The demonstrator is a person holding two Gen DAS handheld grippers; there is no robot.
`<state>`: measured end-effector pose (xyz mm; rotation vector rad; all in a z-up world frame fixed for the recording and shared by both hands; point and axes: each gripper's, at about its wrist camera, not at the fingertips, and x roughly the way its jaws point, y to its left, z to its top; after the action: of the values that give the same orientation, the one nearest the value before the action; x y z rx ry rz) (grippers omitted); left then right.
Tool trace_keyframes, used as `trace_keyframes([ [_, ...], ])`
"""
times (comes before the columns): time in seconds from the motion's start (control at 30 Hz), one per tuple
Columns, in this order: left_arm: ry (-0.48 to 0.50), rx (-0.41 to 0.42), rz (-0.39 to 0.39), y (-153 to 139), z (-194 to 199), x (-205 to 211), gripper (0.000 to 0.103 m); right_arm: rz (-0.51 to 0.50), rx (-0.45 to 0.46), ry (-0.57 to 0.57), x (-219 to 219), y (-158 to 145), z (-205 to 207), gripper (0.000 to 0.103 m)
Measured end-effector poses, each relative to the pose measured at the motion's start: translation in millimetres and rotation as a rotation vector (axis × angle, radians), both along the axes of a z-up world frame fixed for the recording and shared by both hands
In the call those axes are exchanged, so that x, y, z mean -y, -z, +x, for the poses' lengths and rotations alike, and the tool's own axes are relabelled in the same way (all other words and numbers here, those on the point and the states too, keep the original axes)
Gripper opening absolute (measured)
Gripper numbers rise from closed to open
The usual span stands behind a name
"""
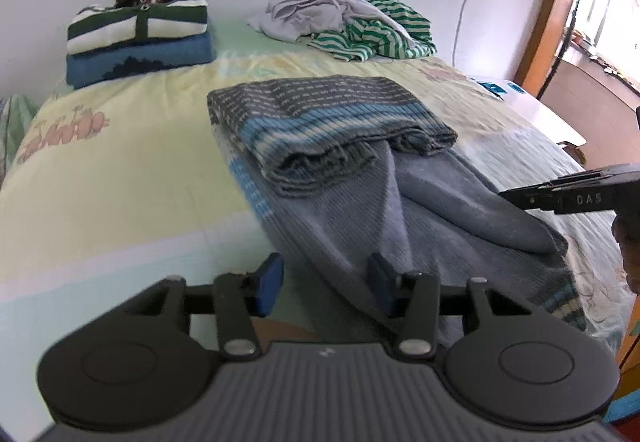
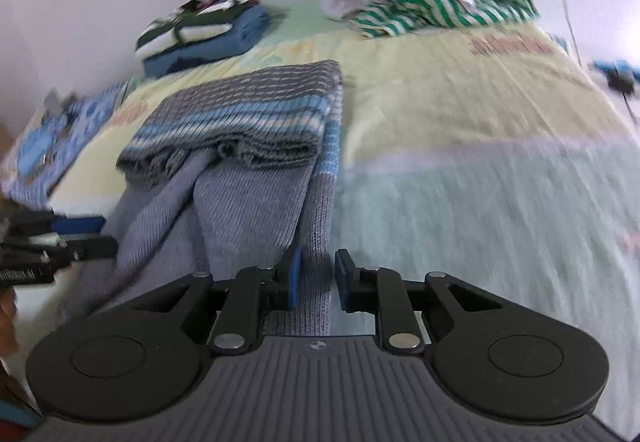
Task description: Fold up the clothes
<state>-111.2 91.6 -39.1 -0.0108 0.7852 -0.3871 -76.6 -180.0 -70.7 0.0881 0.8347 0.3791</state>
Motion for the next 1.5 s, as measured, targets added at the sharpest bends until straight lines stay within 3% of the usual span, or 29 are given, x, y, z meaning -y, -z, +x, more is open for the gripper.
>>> trace_keyframes([
  [0.13, -0.037, -0.013, 0.01, 1, -14, 10, 0.049, 0.007, 0.01, -0.039, 5, 3, -3, 0.02],
  [0.4, -0.15, -0.063, -0.049, 4, -53, 13, 0.05, 0.009, 0.036, -0.117, 14, 3, -15, 0.023],
  [0.53, -0.18, -0.065, -0.068, -3, -62, 15, 0.049, 0.009, 0.031, -0.098, 24, -4, -14, 0.025],
  [0.7, -0.215, -0.045, -0.119, -11, -60, 16, 0.053, 0.134, 0.058, -0.102, 33, -20, -18, 0.025],
  [0.9, -0.182, -0.083, -0.013, 1, -65, 24, 0.052, 0.069, 0.014, -0.198, 10, -12, -28, 0.024],
  [0.97, -0.173, -0.101, -0.024, 0, -68, 21, 0.055, 0.051, 0.013, -0.192, 14, -12, -34, 0.025],
  [1.03, -0.164, -0.121, -0.054, -1, -69, 16, 0.065, 0.044, -0.003, -0.176, 21, -14, -37, 0.028],
  [1.17, -0.163, -0.138, -0.101, -2, -70, 9, 0.067, 0.066, -0.08, -0.13, 33, -12, -40, 0.032],
  [1.23, -0.164, -0.15, -0.143, -3, -69, 3, 0.073, 0.092, -0.104, -0.105, 37, -11, -40, 0.034],
  [1.5, -0.18, -0.178, -0.202, -5, -67, -18, 0.079, 0.071, -0.114, -0.085, 34, -8, -47, 0.035],
])
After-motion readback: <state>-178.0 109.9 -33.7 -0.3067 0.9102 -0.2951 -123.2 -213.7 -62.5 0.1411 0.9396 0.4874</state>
